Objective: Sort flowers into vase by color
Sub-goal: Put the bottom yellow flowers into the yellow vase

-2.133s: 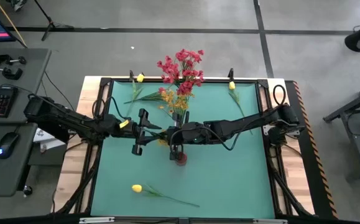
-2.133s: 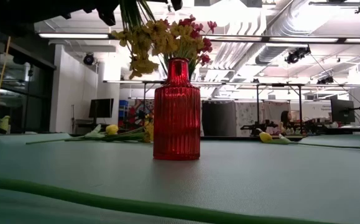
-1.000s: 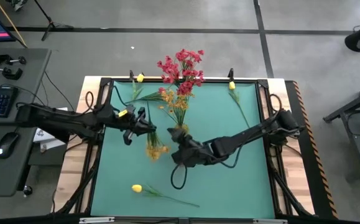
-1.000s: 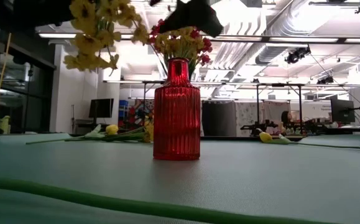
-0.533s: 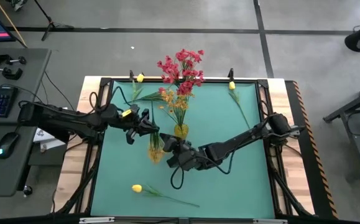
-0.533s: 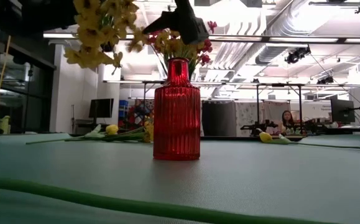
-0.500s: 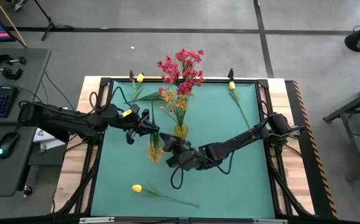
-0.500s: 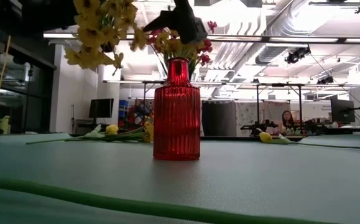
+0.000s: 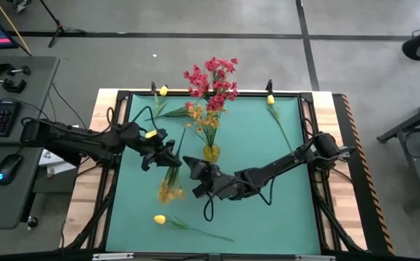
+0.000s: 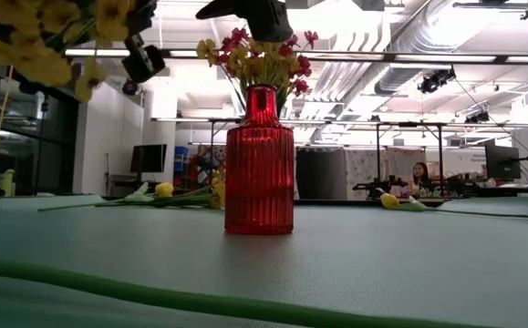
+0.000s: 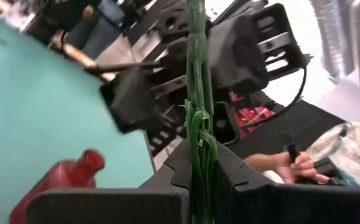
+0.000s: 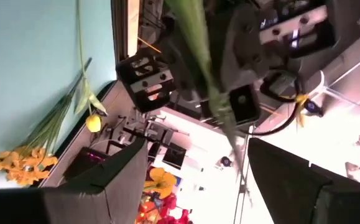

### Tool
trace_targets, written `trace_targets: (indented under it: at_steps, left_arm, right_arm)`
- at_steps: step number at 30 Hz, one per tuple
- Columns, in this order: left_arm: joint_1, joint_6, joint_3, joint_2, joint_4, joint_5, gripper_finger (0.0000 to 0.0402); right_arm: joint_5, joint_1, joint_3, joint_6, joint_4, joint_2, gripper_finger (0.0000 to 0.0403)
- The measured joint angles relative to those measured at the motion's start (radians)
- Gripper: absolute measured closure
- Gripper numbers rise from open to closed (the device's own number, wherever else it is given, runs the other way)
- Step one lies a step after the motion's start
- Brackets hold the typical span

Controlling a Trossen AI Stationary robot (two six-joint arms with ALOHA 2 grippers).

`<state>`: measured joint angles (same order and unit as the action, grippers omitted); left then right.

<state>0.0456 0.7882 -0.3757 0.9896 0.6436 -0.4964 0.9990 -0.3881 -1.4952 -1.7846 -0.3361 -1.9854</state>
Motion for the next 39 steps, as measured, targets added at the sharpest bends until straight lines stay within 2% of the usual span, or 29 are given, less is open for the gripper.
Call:
trace_targets:
  at_steps: [6,10,19,26,30,39]
  left_arm:
    - [-0.001,0.049,0.000,-0.002,-0.112,0.006,0.0392]
    - [-0.002,0.069,0.000,-0.002,-0.172,0.038,0.0392]
    - [-0.015,0.093,0.000,-0.002,-0.168,0.043,0.0392]
    - [-0.062,0.092,0.000,-0.002,-0.168,0.064,0.0392]
    - [-0.062,0.092,0.000,-0.002,-0.168,0.082,0.0392]
    - [-0.062,0.073,0.000,-0.002,-0.167,0.114,0.0392]
  right_arm:
    - [0.003,-0.006,0.000,-0.005,-0.016,0.000,0.0137]
    - [-0.044,0.003,0.000,-0.004,-0.026,0.000,0.0137]
    - [-0.080,0.060,0.000,0.057,-0.009,0.000,0.0137]
    - [-0.152,0.087,0.000,0.129,0.024,0.000,0.0139]
    - [-0.190,0.087,0.000,0.173,0.025,0.000,0.0159]
    - [-0.267,0.100,0.000,0.276,0.035,0.000,0.0233]
